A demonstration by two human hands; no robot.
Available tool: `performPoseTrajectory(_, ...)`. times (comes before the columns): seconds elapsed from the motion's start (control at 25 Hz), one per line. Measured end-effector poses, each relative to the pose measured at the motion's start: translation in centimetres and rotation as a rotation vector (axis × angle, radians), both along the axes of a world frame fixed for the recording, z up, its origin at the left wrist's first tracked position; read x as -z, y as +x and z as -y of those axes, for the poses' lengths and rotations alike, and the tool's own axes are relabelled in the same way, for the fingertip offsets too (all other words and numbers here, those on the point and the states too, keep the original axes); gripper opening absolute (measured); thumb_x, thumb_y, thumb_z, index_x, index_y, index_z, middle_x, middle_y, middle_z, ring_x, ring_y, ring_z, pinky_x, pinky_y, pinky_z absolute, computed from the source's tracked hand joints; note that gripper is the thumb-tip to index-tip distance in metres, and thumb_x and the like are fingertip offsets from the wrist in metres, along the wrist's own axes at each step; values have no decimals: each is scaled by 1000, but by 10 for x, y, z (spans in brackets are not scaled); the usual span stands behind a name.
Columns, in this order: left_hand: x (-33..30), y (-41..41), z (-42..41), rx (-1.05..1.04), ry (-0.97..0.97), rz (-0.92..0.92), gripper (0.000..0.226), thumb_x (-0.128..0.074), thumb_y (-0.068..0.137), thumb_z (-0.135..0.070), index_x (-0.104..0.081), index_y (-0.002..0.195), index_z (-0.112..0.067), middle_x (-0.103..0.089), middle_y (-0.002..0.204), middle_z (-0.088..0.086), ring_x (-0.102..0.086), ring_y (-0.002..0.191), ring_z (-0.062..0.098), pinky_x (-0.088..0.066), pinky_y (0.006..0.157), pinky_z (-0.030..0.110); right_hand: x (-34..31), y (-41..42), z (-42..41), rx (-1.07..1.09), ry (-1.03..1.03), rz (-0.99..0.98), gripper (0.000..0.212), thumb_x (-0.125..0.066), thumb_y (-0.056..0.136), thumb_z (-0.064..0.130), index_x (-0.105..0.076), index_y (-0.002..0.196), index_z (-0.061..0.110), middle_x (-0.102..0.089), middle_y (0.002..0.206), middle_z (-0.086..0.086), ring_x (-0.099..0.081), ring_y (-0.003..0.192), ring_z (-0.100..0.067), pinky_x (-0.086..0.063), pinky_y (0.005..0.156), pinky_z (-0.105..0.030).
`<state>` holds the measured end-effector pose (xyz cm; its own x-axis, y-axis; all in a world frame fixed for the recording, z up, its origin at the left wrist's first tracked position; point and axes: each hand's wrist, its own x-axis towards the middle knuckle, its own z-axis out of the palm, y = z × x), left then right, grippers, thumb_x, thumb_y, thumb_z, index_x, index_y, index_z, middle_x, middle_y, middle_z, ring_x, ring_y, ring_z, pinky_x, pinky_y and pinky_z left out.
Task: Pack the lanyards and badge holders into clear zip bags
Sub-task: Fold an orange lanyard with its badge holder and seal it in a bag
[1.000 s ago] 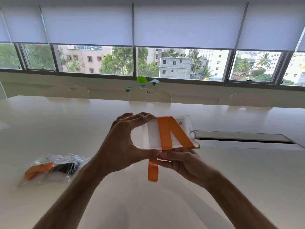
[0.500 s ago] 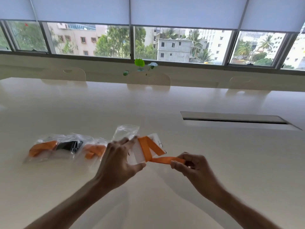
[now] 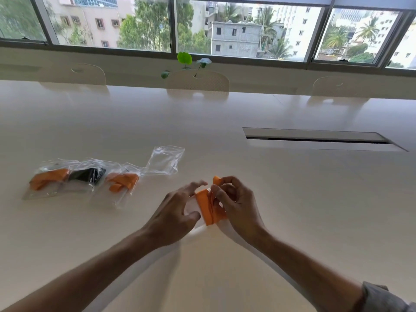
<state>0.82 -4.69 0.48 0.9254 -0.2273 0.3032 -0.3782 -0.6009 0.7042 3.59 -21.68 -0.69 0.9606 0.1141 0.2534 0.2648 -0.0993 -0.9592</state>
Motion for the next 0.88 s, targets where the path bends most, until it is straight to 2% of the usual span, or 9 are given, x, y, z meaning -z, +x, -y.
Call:
performPoseTrajectory(0.12, -7, 8, -4, 79, 82, -4, 56, -58, 70, -24, -57, 126, -32, -68, 80, -10, -59, 57, 5, -42, 54, 13, 2, 0, 0, -6, 52, 6, 6, -68, 90, 20, -64, 93, 19, -74, 78, -2, -69, 69, -12, -55, 59, -27)
performPoseTrajectory(0.2, -9, 10, -8, 115, 259, 78, 52, -56, 74, -34, -53, 126, -34, -68, 88, -12, -59, 61, 8, -47, 58, 20, 3, 1, 1, 30, 65, 12, 5, -70, 88, 21, -66, 91, 21, -74, 78, -2, -70, 71, -14, -54, 59, -26)
performPoseTrajectory(0.28, -8, 12, -14, 152, 411, 120, 51, -54, 77, -40, -50, 127, -34, -65, 91, -14, -56, 61, 6, -44, 58, 17, 5, 2, 3, 49, 61, -1, 4, -71, 87, 23, -68, 90, 22, -74, 78, -1, -69, 72, -12, -53, 60, -26)
performPoseTrajectory(0.4, -6, 12, -19, 152, 497, 68, 38, -53, 77, -41, -44, 114, -35, -55, 66, -10, -51, 51, 9, -33, 52, 18, 10, 3, 3, 31, 52, -61, 10, -74, 84, 18, -73, 92, 24, -74, 85, 0, -69, 76, -14, -56, 64, -31)
performPoseTrajectory(0.44, -5, 12, -18, 151, 515, 65, 32, -53, 77, -40, -42, 106, -35, -52, 64, -9, -50, 51, 10, -32, 51, 19, 11, 3, 3, 21, 23, -68, 15, -75, 82, 16, -74, 93, 26, -74, 87, 0, -70, 77, -17, -58, 66, -34)
performPoseTrajectory(0.52, -4, 12, -15, 160, 535, 71, 23, -53, 74, -39, -40, 92, -34, -52, 69, -10, -50, 56, 11, -34, 53, 23, 12, 2, 1, 2, -60, -45, 21, -75, 77, 15, -74, 95, 26, -73, 86, 2, -69, 74, -16, -58, 67, -36)
performPoseTrajectory(0.64, -2, 12, -14, 168, 568, 113, 21, -50, 73, -40, -44, 90, -30, -50, 82, -11, -47, 73, 12, -39, 61, 28, 11, -2, -1, -24, -200, 75, 22, -75, 75, 16, -75, 94, 27, -71, 83, 10, -65, 68, -6, -55, 65, -24)
performPoseTrajectory(0.76, 1, 13, -16, 150, 659, 195, 25, -46, 75, -46, -47, 91, -27, -39, 89, -8, -38, 82, 9, -40, 71, 28, 10, -5, -1, -34, -335, 111, 24, -72, 77, 23, -75, 100, 26, -70, 87, 12, -66, 77, -7, -54, 70, -20)
performPoseTrajectory(0.88, 0, 12, -15, 150, 650, 189, 26, -43, 74, -49, -50, 84, -26, -34, 99, -6, -35, 91, 8, -35, 78, 28, 9, -10, -2, -108, -417, 126, 30, -64, 77, 32, -73, 104, 25, -68, 91, 10, -65, 82, -8, -53, 72, -23)
